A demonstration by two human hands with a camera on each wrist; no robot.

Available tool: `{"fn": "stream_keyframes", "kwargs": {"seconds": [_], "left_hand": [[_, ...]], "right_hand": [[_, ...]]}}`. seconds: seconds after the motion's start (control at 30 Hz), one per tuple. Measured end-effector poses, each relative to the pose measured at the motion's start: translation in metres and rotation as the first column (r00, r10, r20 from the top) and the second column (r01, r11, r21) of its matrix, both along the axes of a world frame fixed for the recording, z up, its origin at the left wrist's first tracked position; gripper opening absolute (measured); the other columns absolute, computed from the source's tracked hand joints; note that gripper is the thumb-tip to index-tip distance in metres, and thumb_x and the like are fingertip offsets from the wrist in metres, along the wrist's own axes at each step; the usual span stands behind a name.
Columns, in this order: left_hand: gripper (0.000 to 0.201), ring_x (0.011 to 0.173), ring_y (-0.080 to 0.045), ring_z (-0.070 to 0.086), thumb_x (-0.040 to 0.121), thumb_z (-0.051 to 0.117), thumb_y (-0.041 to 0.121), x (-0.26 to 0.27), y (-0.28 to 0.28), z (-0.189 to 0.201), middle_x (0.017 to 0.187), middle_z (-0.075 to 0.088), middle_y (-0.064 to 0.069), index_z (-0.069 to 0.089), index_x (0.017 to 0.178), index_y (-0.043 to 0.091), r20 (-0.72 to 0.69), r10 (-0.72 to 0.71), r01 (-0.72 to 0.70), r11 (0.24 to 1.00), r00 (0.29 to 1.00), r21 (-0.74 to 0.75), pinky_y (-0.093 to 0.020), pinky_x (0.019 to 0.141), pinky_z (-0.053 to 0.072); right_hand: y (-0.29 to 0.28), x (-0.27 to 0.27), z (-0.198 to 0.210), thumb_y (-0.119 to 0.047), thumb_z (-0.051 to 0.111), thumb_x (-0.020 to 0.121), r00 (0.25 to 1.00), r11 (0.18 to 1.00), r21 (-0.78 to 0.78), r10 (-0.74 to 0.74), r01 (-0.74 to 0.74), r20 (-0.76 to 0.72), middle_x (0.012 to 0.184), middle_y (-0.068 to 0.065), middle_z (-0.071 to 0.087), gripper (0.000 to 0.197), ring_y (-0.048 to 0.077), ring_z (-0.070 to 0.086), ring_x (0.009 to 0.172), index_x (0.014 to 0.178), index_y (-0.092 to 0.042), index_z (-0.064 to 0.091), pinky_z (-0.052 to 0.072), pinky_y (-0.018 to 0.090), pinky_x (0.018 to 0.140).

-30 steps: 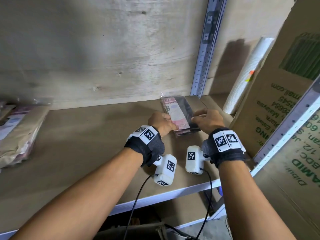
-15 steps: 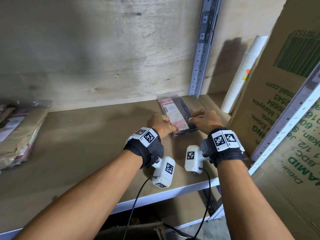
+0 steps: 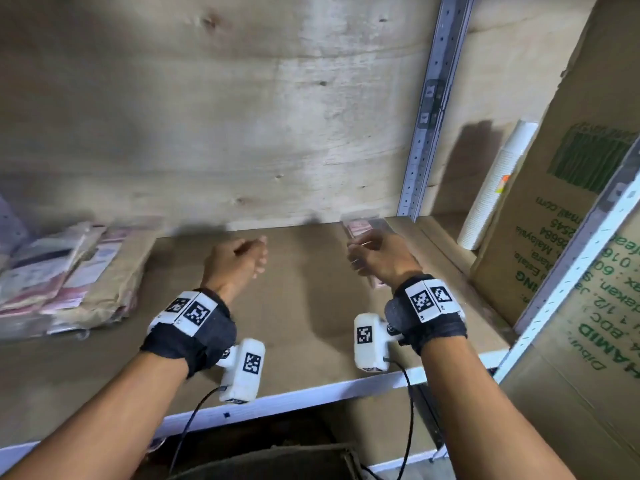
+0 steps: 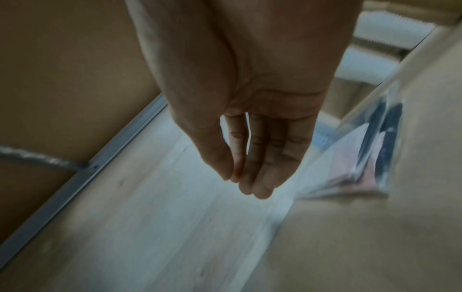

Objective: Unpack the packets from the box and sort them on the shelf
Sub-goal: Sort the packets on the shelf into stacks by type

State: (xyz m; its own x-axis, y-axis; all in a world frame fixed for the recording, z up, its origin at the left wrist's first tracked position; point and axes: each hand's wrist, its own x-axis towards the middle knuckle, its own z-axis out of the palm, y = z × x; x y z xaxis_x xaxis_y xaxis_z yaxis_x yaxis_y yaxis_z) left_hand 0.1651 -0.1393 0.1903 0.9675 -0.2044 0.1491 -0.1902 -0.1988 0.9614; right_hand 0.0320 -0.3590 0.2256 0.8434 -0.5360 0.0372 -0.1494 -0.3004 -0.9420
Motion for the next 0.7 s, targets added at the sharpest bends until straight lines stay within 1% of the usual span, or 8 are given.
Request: {"fn": "stream_keyframes", "kwargs": {"seconds": [0.07,0.17,0.23,0.3,0.4,0.5,0.63,0.7], "left_hand": [[0.032,0.048,-0.005,0.061,0.091,0.064,0.039,0.006,0.025,-0.002,0.062,0.07,0.001,0.07,0.07,0.016,0.001,0.05,-0.05,0.999,0.999,0.003,-0.018,0.05,0.047],[0.035,0.037,0.001,0.053,0.097,0.059,0.031,0.012,0.06,0.003,0.051,0.064,0.004,0.063,0.065,0.017,-0.007,0.07,-0.07,0.998,0.998,0.005,-0.01,0.041,0.042],[0.035,0.04,0.0,0.057,0.096,0.058,0.033,0.016,0.087,0.008,0.05,0.066,0.006,0.065,0.067,0.015,0.017,0.052,-0.053,0.997,0.998,0.061,-0.014,0.045,0.046],[0.033,0.05,-0.005,0.065,0.095,0.058,0.038,0.023,0.119,0.013,0.059,0.071,0.006,0.069,0.072,0.016,0.032,0.053,-0.057,0.99,0.998,0.129,-0.02,0.053,0.047],[0.03,0.054,-0.012,0.065,0.093,0.057,0.033,0.039,0.166,0.018,0.061,0.072,0.007,0.069,0.071,0.017,0.029,0.118,-0.121,0.985,0.993,0.125,-0.024,0.054,0.048],[0.032,0.055,-0.017,0.066,0.089,0.056,0.034,0.051,0.206,0.023,0.062,0.073,0.004,0.069,0.067,0.016,0.021,0.211,-0.212,0.971,0.977,0.109,-0.031,0.063,0.054],[0.034,0.053,-0.016,0.064,0.093,0.054,0.029,0.057,0.242,0.023,0.058,0.071,0.005,0.067,0.065,0.016,0.011,0.278,-0.278,0.957,0.96,0.076,-0.027,0.057,0.051],[0.035,0.053,-0.017,0.065,0.094,0.055,0.029,0.058,0.254,0.026,0.06,0.071,0.002,0.068,0.065,0.014,0.015,0.297,-0.298,0.952,0.955,0.07,-0.028,0.058,0.053]], "right_hand": [[0.023,0.007,-0.007,-0.003,0.064,0.091,0.994,0.995,-0.001,0.103,-0.103,-0.024,0.076,0.011,0.069,0.005,0.023,0.064,0.058,0.095,-0.005,0.061,0.053,0.029,0.055],[0.059,0.016,-0.018,-0.005,0.064,0.091,0.973,0.977,-0.015,0.213,-0.215,-0.084,0.069,0.008,0.069,0.009,0.024,0.066,0.058,0.084,-0.011,0.061,0.051,0.026,0.052],[0.082,0.023,-0.024,-0.004,0.064,0.09,0.96,0.965,0.032,0.262,-0.26,-0.102,0.068,0.009,0.069,0.011,0.025,0.066,0.056,0.082,-0.011,0.062,0.05,0.025,0.051],[0.104,0.035,-0.028,-0.005,0.064,0.091,0.945,0.951,0.079,0.306,-0.298,-0.113,0.067,0.009,0.068,0.007,0.024,0.066,0.054,0.086,-0.009,0.062,0.05,0.025,0.049],[0.144,0.062,-0.026,-0.006,0.062,0.093,0.921,0.928,0.113,0.368,-0.355,-0.127,0.066,0.007,0.067,0.003,0.02,0.065,0.049,0.091,-0.007,0.061,0.05,0.024,0.047],[0.192,0.097,-0.019,-0.008,0.058,0.096,0.897,0.908,0.147,0.412,-0.391,-0.157,0.068,0.008,0.065,0.004,0.017,0.062,0.045,0.093,-0.007,0.056,0.052,0.025,0.045],[0.256,0.145,-0.011,-0.017,0.057,0.099,0.887,0.901,0.206,0.42,-0.381,-0.194,0.071,0.013,0.056,0.014,0.024,0.054,0.051,0.096,-0.006,0.05,0.051,0.029,0.047],[0.283,0.168,-0.01,-0.028,0.064,0.095,0.888,0.91,0.204,0.403,-0.361,-0.222,0.073,0.014,0.053,0.03,0.026,0.054,0.055,0.101,-0.001,0.052,0.053,0.035,0.055]]}}
